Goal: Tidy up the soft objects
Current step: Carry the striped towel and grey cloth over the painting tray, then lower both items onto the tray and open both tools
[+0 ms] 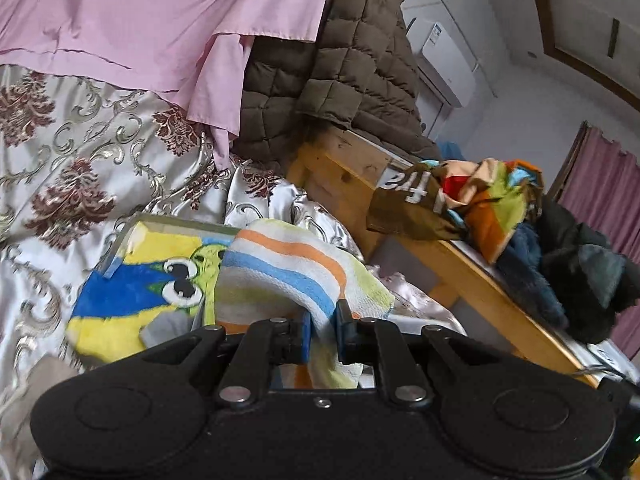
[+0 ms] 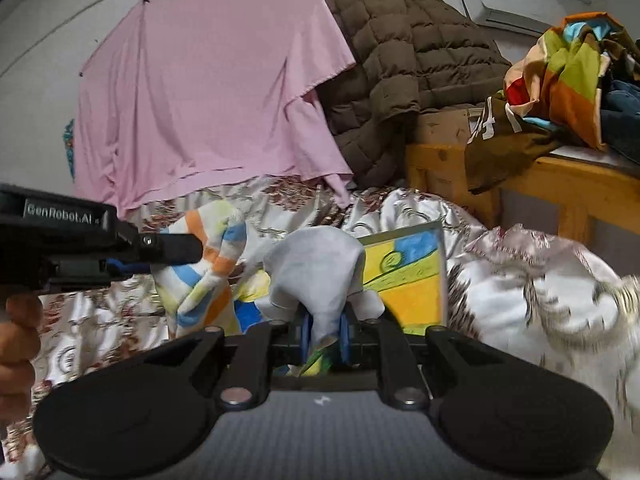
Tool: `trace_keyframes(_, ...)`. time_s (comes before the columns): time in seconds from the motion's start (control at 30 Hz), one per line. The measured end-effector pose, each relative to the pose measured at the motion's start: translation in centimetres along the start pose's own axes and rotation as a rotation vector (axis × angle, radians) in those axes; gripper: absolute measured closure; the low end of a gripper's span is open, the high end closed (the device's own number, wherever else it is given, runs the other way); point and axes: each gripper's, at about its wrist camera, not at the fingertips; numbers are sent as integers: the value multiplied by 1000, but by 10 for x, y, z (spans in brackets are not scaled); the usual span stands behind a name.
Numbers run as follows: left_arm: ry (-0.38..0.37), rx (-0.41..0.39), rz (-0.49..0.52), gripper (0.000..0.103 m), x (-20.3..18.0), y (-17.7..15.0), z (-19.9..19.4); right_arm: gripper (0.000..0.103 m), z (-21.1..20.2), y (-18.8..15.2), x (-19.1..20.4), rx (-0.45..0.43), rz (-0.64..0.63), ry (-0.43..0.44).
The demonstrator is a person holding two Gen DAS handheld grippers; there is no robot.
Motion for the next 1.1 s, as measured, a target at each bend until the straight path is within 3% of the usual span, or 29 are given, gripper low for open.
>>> trace_keyframes(0.3, 73, 35, -15, 90, 22, -1, 89, 86, 76, 14, -13, 63, -56, -69)
trace_keyframes(0.5, 106, 87, -35, 90, 38, -23, 117, 86, 103, 8, -15, 121, -70, -86)
trace_keyframes(0.67, 156, 182, -21, 89, 46, -28, 132, 86, 116, 2, -16, 152, -71, -106)
trace_keyframes(0.8, 251, 265, 27, 87, 45, -26, 143, 85, 121, 0, -17, 172, -63, -135)
trace_keyframes(0.93, 289, 299, 56, 80, 42, -25, 143, 78, 121, 0, -19, 180, -60, -147)
trace_keyframes(1.1, 307, 294, 83, 62, 38, -26, 138, 54, 116, 7, -18, 165, -69, -154)
Point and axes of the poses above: each gripper's, at about its wrist camera, not at the fingertips, and z roughly the way its jaws point, x to its left, y to its top, and after that the axes turned 12 degrees about z, right-handed
